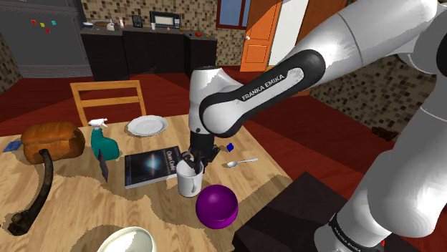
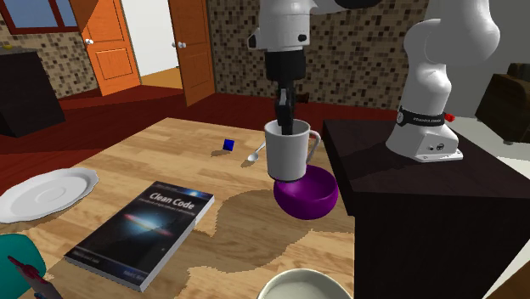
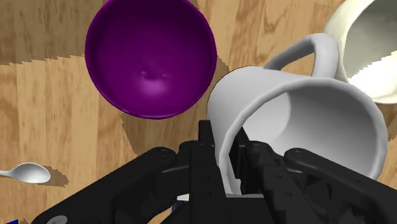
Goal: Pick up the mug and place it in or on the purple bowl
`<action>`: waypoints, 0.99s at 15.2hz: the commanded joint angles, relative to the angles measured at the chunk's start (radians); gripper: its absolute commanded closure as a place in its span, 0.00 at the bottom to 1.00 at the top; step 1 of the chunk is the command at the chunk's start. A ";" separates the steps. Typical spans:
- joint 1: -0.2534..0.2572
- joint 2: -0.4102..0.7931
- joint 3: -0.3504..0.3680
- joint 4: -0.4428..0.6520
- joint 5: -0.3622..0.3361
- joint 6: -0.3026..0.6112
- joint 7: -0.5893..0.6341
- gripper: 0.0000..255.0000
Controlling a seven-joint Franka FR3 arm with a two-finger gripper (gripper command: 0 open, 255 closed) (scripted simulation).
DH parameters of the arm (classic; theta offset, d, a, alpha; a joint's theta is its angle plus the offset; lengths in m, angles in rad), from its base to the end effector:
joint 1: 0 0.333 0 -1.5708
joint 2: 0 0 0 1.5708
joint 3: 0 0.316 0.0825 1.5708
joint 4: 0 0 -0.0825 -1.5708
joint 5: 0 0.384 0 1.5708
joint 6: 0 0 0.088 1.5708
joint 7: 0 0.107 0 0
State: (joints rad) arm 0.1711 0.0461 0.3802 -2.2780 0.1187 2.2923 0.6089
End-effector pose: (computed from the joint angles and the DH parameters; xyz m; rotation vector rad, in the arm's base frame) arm 0.4401 0.2735 0.3345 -3.0599 0.2107 0.1258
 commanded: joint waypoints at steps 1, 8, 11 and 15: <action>-0.013 -0.085 -0.006 -0.088 0.042 0.005 -0.048 1.00; -0.018 -0.336 -0.064 -0.333 0.137 -0.008 -0.188 1.00; -0.018 -0.303 -0.058 -0.350 0.137 0.041 -0.189 1.00; -0.019 -0.254 -0.051 -0.368 0.136 0.108 -0.190 1.00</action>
State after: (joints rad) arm 0.1513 -0.2182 0.3264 -2.6415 0.2540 2.3846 0.4178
